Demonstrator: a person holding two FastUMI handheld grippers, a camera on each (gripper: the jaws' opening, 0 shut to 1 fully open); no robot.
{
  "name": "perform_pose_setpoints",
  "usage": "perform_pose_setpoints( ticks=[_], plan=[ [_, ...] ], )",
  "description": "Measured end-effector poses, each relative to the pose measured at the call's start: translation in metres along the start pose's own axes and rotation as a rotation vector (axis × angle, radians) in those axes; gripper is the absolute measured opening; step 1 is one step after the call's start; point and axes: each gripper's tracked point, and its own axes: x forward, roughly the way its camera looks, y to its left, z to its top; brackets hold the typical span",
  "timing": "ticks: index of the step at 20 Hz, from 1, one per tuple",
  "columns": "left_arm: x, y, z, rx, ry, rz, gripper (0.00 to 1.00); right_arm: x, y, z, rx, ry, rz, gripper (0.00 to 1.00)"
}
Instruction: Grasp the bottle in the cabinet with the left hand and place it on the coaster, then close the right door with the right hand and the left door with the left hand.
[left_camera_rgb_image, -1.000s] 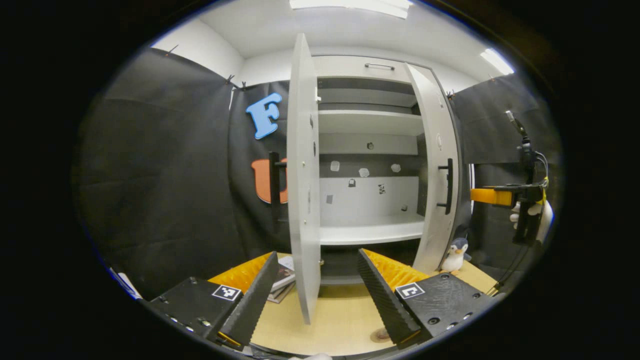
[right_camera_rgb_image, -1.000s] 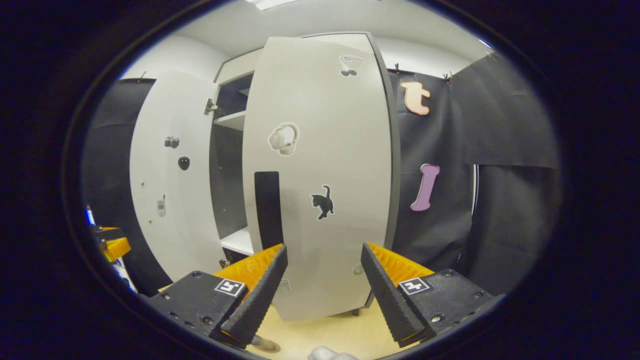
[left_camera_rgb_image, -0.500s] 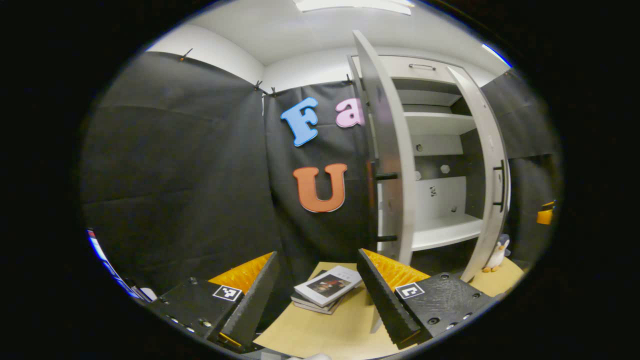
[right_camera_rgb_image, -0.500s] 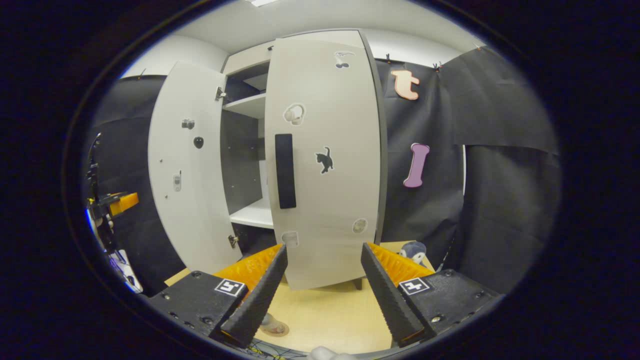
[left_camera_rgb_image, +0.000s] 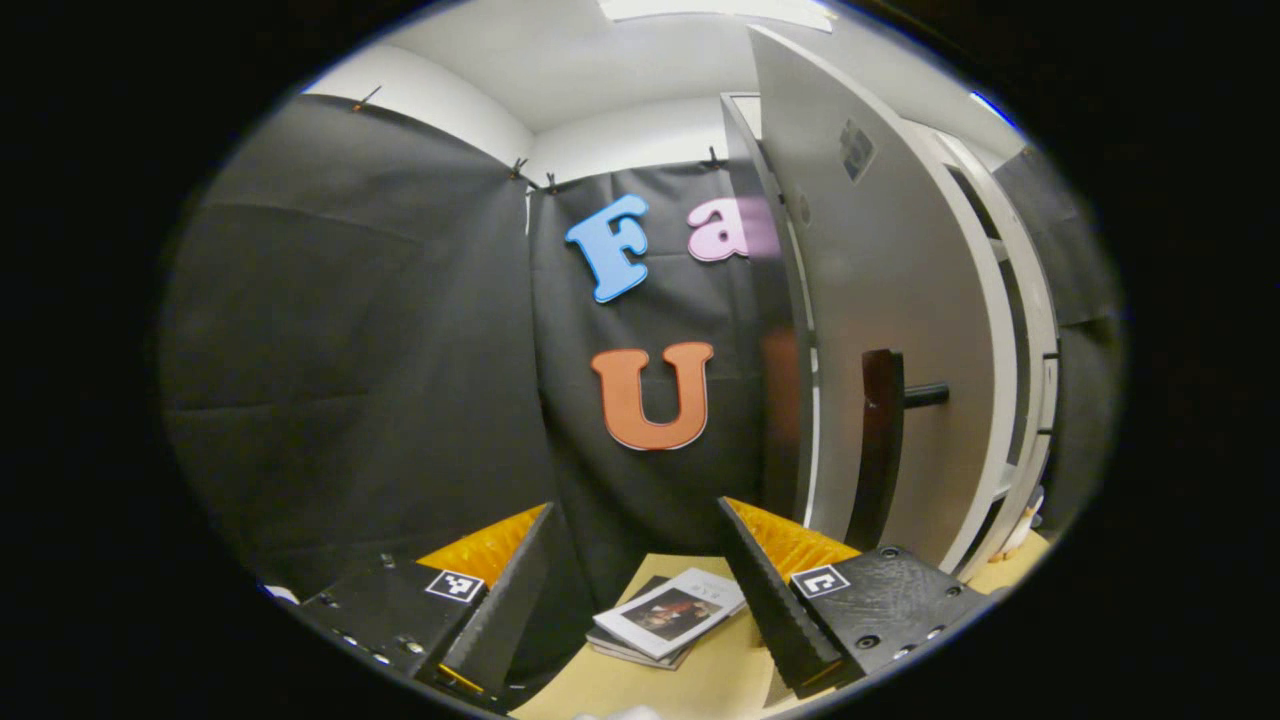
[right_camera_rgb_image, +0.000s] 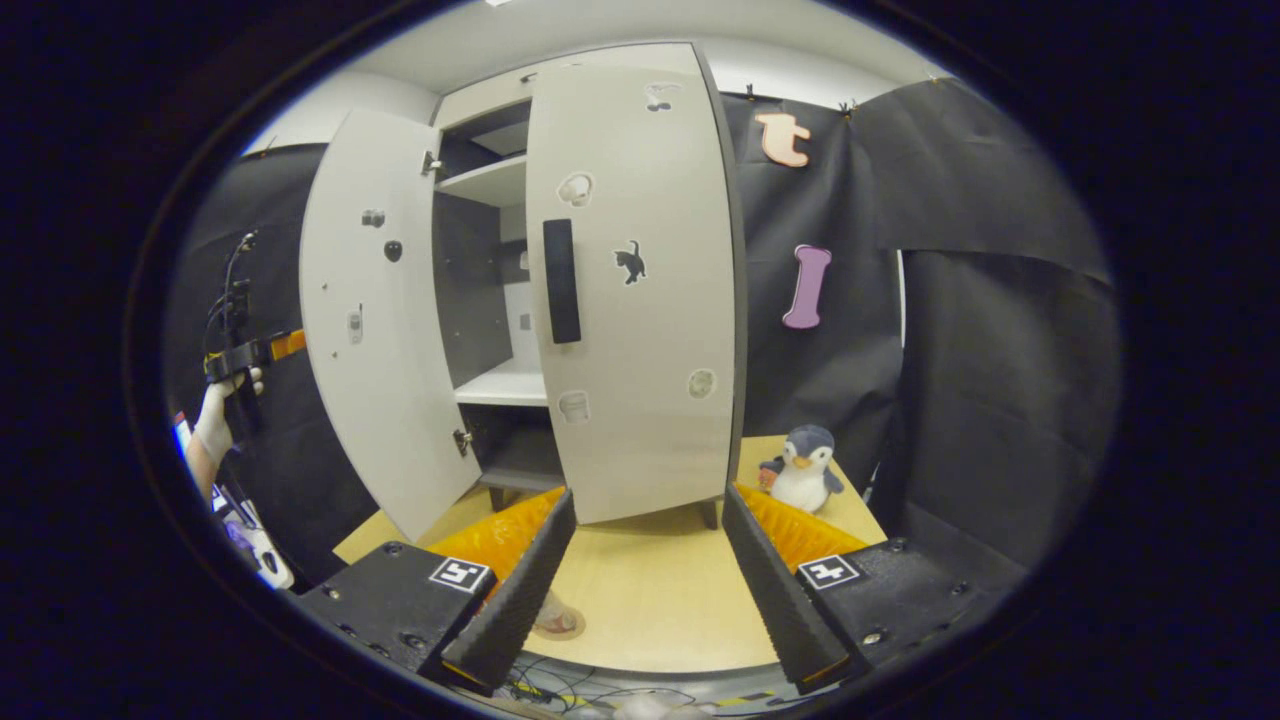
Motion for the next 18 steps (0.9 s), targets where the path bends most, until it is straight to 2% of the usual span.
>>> perform_pose_setpoints(
  ticks=[1,3,4,8,9,12,13,14,15,18],
  plan=[
    [0.003,-0.006,0.0,0.007,-0.003,-0.015,0.96,-0.002,0.0,0.0,-0.002,-0.003,-0.005,0.97],
    [0.002,-0.017,0.0,0.028,-0.009,-0.034,0.98,-0.004,0.001,0.0,-0.005,-0.005,-0.013,0.95],
    [0.004,-0.019,0.003,0.048,-0.023,-0.028,0.87,-0.005,0.001,-0.001,-0.001,-0.005,-0.015,0.95],
    [0.002,-0.02,0.005,0.082,-0.047,-0.012,0.9,-0.003,0.001,-0.006,0.01,0.013,-0.013,0.98],
    [0.001,-0.022,0.004,0.076,-0.045,-0.016,0.89,-0.001,0.0,-0.005,0.011,0.014,-0.013,0.95],
    [-0.001,-0.03,0.004,0.053,-0.048,-0.028,0.83,0.005,0.001,-0.001,0.012,0.015,-0.006,0.98],
    [-0.002,-0.035,0.005,0.053,-0.048,-0.033,0.83,0.007,0.0,0.0,0.01,0.017,-0.004,0.98],
    [-0.004,-0.041,0.005,0.053,-0.046,-0.042,0.89,0.008,0.0,0.002,0.009,0.016,0.0,0.97],
    [-0.005,-0.049,0.004,0.052,-0.047,-0.057,0.86,0.01,0.0,0.004,0.01,0.014,0.001,0.97],
    [-0.01,-0.084,0.005,0.058,-0.04,-0.122,0.89,0.013,-0.003,0.007,0.013,0.009,0.002,0.97]
  ],
)
